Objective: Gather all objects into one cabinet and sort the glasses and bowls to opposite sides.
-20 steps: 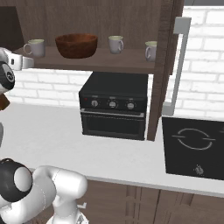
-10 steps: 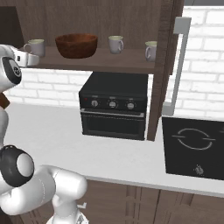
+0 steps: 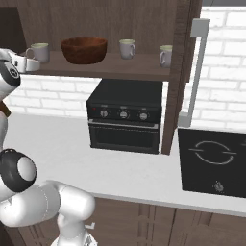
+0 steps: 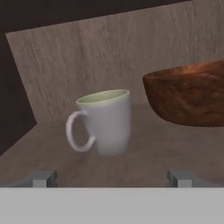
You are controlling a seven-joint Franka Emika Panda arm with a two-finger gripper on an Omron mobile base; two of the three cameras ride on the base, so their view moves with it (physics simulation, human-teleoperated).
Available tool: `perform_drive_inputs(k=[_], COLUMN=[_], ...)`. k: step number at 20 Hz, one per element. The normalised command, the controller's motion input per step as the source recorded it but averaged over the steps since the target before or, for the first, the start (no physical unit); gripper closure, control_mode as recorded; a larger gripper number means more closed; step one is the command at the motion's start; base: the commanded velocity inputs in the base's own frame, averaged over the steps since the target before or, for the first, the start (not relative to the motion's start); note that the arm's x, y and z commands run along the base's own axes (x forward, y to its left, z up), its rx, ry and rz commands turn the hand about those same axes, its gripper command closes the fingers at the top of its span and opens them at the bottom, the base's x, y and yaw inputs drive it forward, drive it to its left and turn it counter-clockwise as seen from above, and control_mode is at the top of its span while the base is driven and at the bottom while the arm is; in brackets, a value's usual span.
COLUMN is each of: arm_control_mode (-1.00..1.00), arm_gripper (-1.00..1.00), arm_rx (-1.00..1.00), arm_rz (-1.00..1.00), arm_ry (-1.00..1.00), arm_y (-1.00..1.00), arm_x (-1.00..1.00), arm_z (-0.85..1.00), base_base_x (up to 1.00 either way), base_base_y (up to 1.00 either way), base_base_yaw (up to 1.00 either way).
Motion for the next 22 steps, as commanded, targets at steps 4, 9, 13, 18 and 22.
perform_drive_inputs(k=[4, 9, 13, 18, 22], arm_control_mode=[-1.0, -1.0, -1.0, -1.0, -1.0], arm_gripper=[-1.0, -1.0, -1.0, -1.0, -1.0], arm_rx=[0.0, 0.0, 0.0, 0.0, 0.0], arm_rz=[-0.02, 0.0, 0.0, 0.0, 0.0], arm_ry=[0.0, 0.0, 0.0, 0.0, 0.0], arm_y=[0.02, 0.0, 0.0, 0.06, 0.1], arm_x=[0.16, 0.19, 0.36, 0.43, 0.08], arm_z=[0.0, 0.0, 0.0, 0.0, 0.0], base_base_x=[0.0, 0.0, 0.0, 0.0, 0.0], base_base_y=[0.0, 0.0, 0.0, 0.0, 0.0], base_base_yaw=[0.0, 0.0, 0.0, 0.0, 0.0])
